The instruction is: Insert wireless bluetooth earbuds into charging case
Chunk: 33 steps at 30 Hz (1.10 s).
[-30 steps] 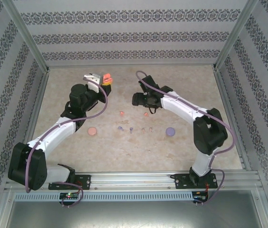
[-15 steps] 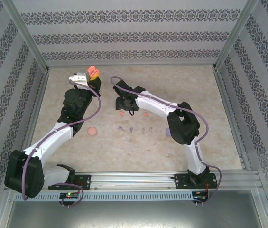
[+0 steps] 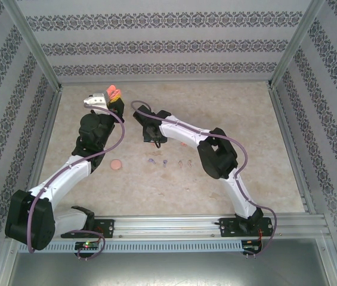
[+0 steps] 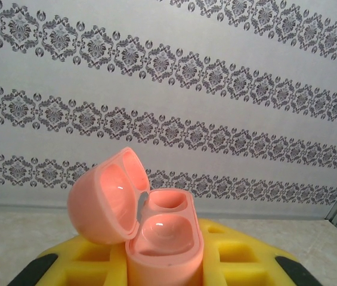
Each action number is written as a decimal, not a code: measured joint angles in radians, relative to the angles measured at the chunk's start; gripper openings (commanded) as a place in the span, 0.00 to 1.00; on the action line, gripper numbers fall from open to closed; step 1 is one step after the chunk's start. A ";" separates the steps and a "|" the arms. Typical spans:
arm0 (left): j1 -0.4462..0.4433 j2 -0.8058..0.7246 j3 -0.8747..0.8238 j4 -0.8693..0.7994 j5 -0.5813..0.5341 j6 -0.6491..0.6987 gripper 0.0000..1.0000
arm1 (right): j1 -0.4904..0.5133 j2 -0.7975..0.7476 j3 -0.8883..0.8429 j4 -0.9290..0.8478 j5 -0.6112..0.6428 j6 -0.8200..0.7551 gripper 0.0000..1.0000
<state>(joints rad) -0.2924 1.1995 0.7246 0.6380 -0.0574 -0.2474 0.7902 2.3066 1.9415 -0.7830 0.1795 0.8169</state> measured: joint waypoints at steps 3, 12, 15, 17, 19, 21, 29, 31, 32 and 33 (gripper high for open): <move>0.000 -0.002 -0.003 0.000 -0.002 -0.001 0.00 | 0.000 0.028 0.031 -0.010 0.000 0.017 0.46; 0.000 -0.011 -0.010 0.000 -0.004 0.000 0.00 | 0.000 0.087 0.092 -0.044 0.000 0.050 0.46; 0.000 -0.011 -0.012 0.000 -0.003 0.000 0.00 | 0.000 0.099 0.099 -0.052 0.000 0.055 0.46; 0.000 -0.011 -0.014 0.000 -0.003 0.000 0.00 | 0.000 0.108 0.107 -0.060 0.000 0.061 0.45; 0.000 -0.011 -0.018 0.000 -0.003 -0.001 0.00 | 0.000 0.111 0.113 -0.066 0.000 0.069 0.44; 0.001 -0.013 -0.025 0.001 -0.003 -0.001 0.00 | 0.000 0.117 0.124 -0.068 0.000 0.072 0.44; 0.007 -0.019 -0.045 0.001 0.000 -0.001 0.00 | 0.000 0.148 0.159 -0.085 0.004 0.080 0.42; 0.007 -0.023 -0.047 0.001 0.001 -0.001 0.00 | 0.002 0.155 0.174 -0.097 0.008 0.085 0.41; 0.007 -0.024 -0.048 0.001 0.000 -0.001 0.00 | 0.004 0.158 0.180 -0.098 0.009 0.088 0.41; 0.007 -0.024 -0.049 0.001 0.000 -0.001 0.00 | 0.005 0.162 0.186 -0.104 0.014 0.091 0.39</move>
<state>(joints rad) -0.2855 1.1751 0.6758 0.6392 -0.0570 -0.2485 0.7952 2.4687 2.1273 -0.8867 0.1936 0.9077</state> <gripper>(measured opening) 0.234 0.412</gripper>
